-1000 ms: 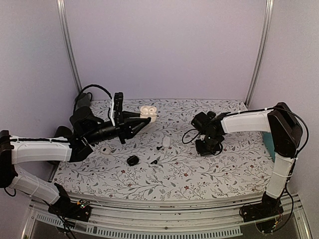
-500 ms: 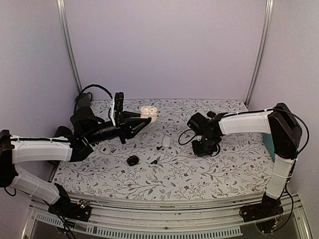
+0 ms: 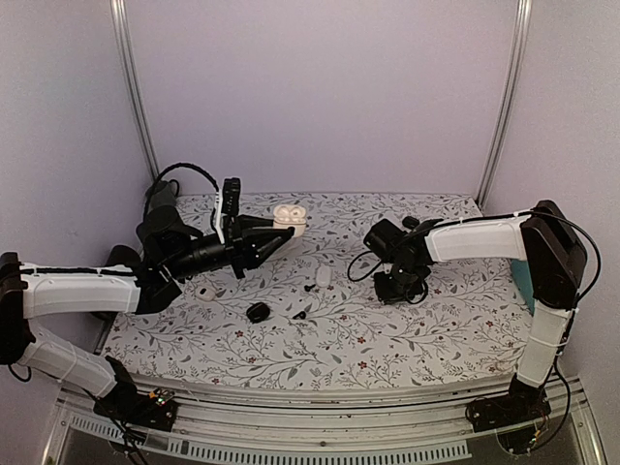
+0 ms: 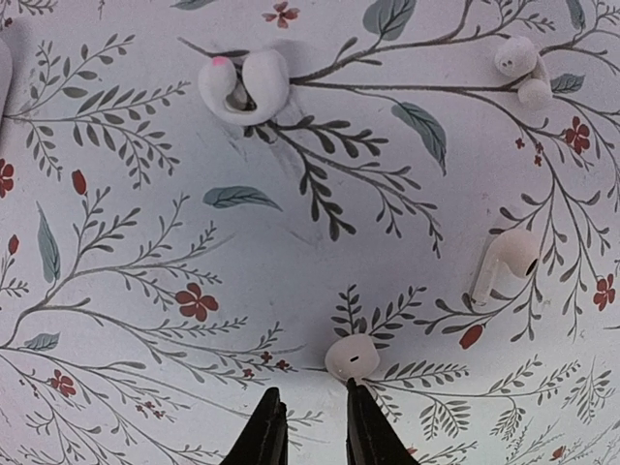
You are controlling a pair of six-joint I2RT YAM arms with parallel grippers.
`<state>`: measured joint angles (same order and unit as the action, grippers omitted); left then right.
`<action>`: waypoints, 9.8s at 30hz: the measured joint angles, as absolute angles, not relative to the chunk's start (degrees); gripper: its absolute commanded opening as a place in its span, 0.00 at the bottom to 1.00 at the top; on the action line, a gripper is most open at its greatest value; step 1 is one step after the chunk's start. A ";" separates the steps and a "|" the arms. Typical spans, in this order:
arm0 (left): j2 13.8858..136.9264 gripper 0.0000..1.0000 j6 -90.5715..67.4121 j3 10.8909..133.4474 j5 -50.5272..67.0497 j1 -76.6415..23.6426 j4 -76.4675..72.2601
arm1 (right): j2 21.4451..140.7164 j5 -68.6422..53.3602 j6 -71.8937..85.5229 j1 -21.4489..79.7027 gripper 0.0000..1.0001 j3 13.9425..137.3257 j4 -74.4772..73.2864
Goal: Insert the wireless bluetooth earbuds into the charging case
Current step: Pick up the left earbud from the center of the board, then insert the left earbud into the left side groove of the charging case.
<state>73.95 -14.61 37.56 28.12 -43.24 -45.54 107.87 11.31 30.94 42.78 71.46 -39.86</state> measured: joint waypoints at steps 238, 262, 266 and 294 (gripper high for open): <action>107.59 0.00 1.96 50.65 8.95 -51.86 -79.64 | 78.43 -4.60 29.71 51.31 0.18 53.78 32.23; 107.61 0.00 -0.30 52.05 4.84 -54.39 -75.99 | 80.01 -0.23 28.12 51.75 0.18 49.84 38.65; 107.61 0.00 -0.16 52.05 4.60 -54.59 -74.63 | 80.01 -0.27 27.62 51.75 0.18 49.84 38.68; 101.14 0.00 -0.86 51.22 12.73 -54.41 -63.40 | 78.35 -4.89 23.90 51.75 0.18 47.07 38.79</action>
